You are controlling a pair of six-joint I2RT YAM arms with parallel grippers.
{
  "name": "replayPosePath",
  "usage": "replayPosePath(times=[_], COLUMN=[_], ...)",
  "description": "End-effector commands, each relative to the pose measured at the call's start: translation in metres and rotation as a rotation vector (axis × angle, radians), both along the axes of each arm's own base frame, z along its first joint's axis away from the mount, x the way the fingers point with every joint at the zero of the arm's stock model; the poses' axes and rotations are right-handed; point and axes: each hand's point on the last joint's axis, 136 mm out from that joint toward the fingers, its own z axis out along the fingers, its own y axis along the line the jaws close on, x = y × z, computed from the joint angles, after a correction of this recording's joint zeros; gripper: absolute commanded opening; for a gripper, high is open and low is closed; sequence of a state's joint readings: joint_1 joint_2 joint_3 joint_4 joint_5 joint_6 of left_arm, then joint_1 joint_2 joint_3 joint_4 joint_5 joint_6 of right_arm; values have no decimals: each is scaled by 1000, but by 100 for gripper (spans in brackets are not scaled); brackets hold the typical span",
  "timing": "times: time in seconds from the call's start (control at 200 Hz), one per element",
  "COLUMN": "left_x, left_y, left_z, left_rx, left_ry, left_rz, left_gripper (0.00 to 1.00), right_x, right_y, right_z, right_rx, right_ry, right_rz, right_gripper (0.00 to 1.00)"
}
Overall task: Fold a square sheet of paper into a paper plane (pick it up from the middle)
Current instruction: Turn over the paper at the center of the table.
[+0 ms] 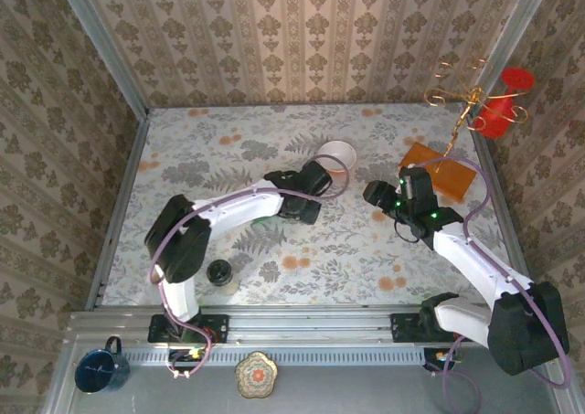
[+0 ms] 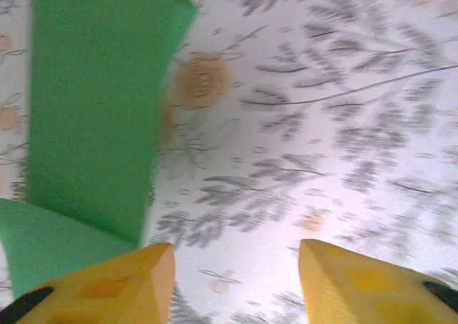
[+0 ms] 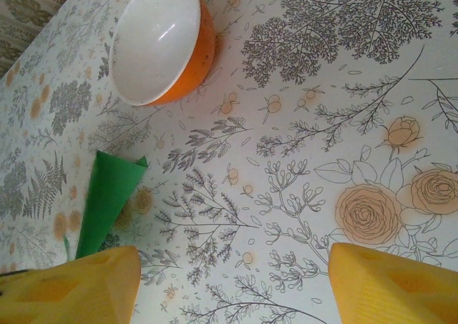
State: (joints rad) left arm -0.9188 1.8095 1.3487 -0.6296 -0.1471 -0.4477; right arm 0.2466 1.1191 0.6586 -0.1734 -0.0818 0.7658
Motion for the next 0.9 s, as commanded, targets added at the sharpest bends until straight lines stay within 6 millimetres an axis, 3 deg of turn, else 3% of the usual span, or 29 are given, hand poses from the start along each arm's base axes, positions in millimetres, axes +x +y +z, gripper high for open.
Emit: replayPosePath(times=[0.0, 0.1, 0.185, 0.305, 0.745, 0.895], left_x=[-12, 1, 13, 24, 69, 68], left_y=[-10, 9, 32, 49, 70, 73], left_z=[18, 24, 17, 7, -37, -51], left_rx=[-212, -341, -413, -476, -406, -391], left_ry=[94, 128, 170, 218, 195, 227], left_rz=[14, 89, 170, 219, 282, 310], left_gripper=[56, 61, 63, 63, 61, 59], right_x=[2, 3, 3, 4, 4, 2], right_y=[1, 6, 9, 13, 24, 26], right_z=[-7, -9, -10, -12, -22, -27], right_rx=[15, 34, 56, 75, 131, 148], right_ry=[5, 2, -4, -1, 27, 42], right_rz=[-1, 20, 27, 34, 57, 56], right_gripper=[73, 74, 74, 75, 75, 74])
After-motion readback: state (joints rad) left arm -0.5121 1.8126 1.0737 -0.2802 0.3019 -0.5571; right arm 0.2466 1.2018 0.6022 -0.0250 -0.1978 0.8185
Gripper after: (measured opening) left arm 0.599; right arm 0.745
